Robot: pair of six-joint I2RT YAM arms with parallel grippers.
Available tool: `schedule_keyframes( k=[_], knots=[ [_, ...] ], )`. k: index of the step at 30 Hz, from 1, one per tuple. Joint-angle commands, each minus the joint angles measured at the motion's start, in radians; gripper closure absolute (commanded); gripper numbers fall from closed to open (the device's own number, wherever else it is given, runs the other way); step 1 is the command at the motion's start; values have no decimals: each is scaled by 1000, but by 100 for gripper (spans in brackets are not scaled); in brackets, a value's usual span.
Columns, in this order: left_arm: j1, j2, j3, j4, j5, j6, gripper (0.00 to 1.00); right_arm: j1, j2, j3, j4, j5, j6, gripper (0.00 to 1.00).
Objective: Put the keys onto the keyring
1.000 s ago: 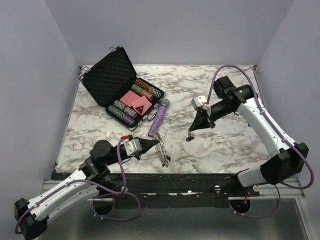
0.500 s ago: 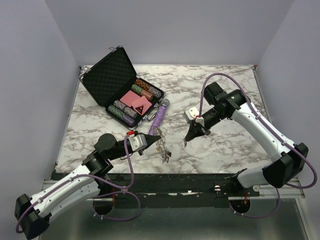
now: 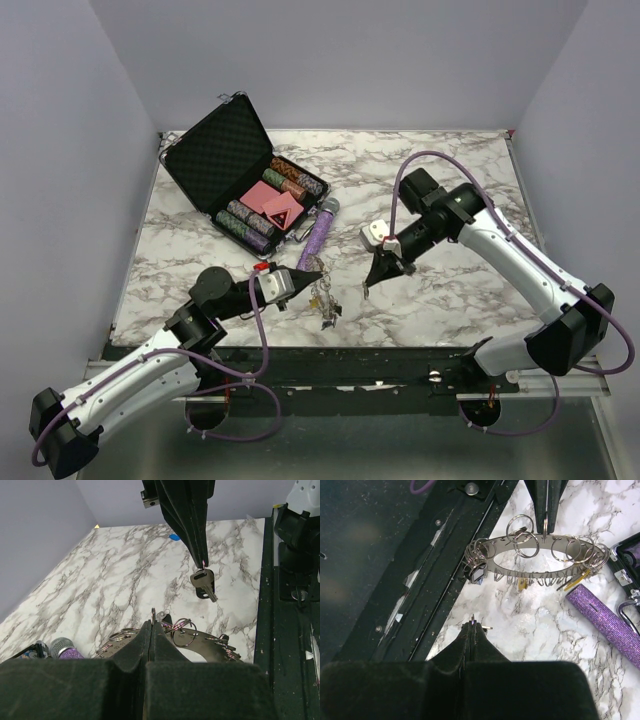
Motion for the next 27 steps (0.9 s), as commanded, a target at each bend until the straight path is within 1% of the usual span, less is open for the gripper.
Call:
schedule_keyframes(
  k=[1,4,17,27],
  knots=[
    [5,-3,36,27,25,24,100,10,6,2,39,19,42,100],
    [5,-8,35,22,16,30,100,14,-2,-7,41,19,49,99],
    [6,-17,35,14,6,36,100,13,-17,-21,107,30,178,100],
    [5,-25,26,25,-16,38,100,14,-31,-24,133,29,230,100]
  ],
)
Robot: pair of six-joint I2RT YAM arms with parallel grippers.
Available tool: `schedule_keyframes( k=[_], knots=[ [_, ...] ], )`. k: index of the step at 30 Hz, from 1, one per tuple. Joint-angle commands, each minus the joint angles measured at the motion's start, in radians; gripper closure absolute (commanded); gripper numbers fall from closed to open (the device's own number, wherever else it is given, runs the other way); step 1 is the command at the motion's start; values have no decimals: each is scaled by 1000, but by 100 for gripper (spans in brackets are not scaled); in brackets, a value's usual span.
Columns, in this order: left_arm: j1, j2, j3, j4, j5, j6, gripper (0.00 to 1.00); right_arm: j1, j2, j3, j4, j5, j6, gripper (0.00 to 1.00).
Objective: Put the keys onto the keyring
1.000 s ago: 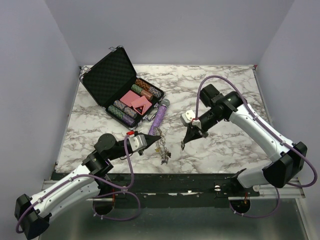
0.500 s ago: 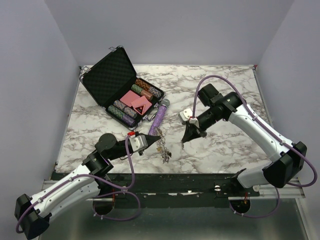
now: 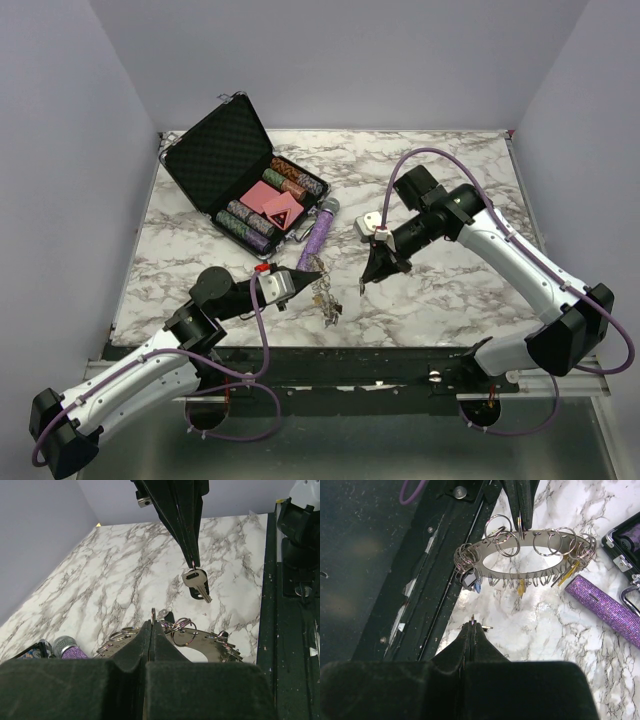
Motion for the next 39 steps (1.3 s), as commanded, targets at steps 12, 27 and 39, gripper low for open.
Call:
schedule_keyframes(
  k=[12,27,39],
  knots=[
    [5,-27,24,42,-19,21,100,8,-7,4,38,21,53,100],
    [7,-31,27,39,-17,22,100,10,1,6,41,30,54,100],
    [8,-31,26,38,-20,27,100,10,3,15,21,34,24,100]
  ],
)
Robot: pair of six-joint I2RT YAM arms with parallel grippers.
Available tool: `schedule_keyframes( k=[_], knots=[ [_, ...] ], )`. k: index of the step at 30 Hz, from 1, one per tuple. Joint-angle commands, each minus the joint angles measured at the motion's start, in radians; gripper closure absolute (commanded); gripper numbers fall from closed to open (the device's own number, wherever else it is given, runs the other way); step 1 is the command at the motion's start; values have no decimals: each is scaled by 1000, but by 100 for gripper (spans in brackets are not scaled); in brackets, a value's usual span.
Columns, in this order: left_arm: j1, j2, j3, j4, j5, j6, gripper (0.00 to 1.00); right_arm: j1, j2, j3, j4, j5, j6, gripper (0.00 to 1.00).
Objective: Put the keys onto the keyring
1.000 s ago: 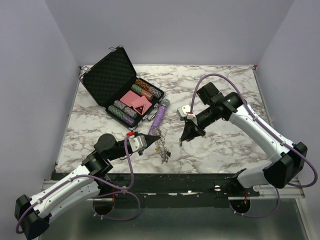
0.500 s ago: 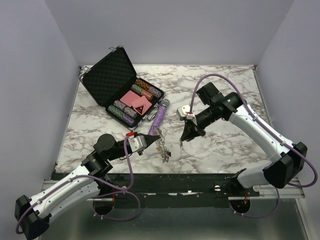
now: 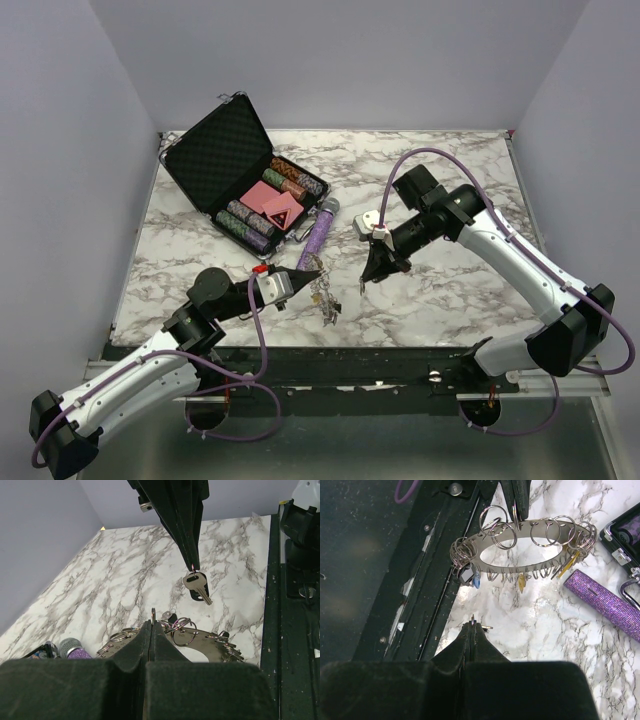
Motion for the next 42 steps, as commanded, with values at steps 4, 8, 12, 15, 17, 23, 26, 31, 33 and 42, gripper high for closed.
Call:
schedule_keyframes(
  k=[4,8,12,15,17,23,26,31,33,42],
  knots=[
    [9,-18,28,37,-16,16,100,8,5,16,-3,13,-18,100],
    [9,-18,28,34,-16,16,100,7,6,15,-6,18,-21,100],
    [9,-21,28,33,-16,18,100,8,8,15,-4,18,-21,100],
    [9,-23,28,31,-18,18,100,7,6,13,-4,21,-23,99],
    [10,-24,26,31,-18,19,100,8,5,13,-6,22,-21,100],
    [10,-24,28,29,-18,19,100,8,3,10,-6,22,-23,100],
    [10,-24,29,28,-19,22,100,7,2,9,-6,25,-23,100],
    [12,-23,29,28,-18,21,100,7,0,6,-8,25,-24,100],
    [12,-26,29,26,-18,21,100,8,0,4,-6,27,-24,100],
    [12,-24,29,26,-18,21,100,8,0,3,-8,28,-26,100]
  ],
)
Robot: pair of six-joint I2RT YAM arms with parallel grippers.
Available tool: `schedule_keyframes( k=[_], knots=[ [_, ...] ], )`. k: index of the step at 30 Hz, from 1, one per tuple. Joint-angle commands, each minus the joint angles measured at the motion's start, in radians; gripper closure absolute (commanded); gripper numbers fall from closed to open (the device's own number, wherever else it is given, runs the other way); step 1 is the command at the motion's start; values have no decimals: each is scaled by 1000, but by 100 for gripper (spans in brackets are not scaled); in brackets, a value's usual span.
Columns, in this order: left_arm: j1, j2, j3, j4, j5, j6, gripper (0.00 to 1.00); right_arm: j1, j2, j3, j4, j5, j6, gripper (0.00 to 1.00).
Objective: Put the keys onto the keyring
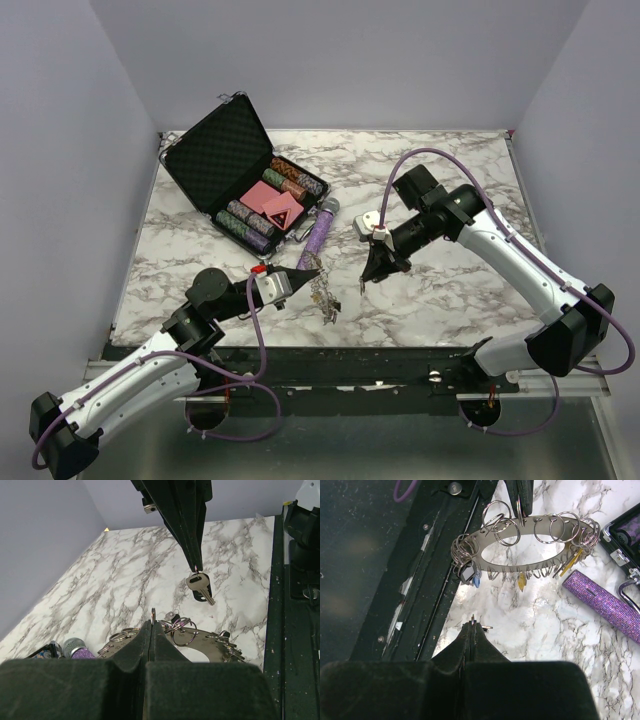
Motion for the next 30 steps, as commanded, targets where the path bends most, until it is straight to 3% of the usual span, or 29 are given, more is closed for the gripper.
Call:
schedule_keyframes(
  k=[1,13,22,30],
  knots=[
    [6,-15,29,28,-12,14,100,10,-2,3,-7,26,-12,100],
    [5,-14,27,31,-13,14,100,7,0,7,-19,13,-35,100],
    [8,-13,-20,129,-1,29,100,10,23,21,-121,-53,-216,100],
    [6,-27,-26,121,-18,49,100,13,44,41,-105,-47,-216,100]
  ],
)
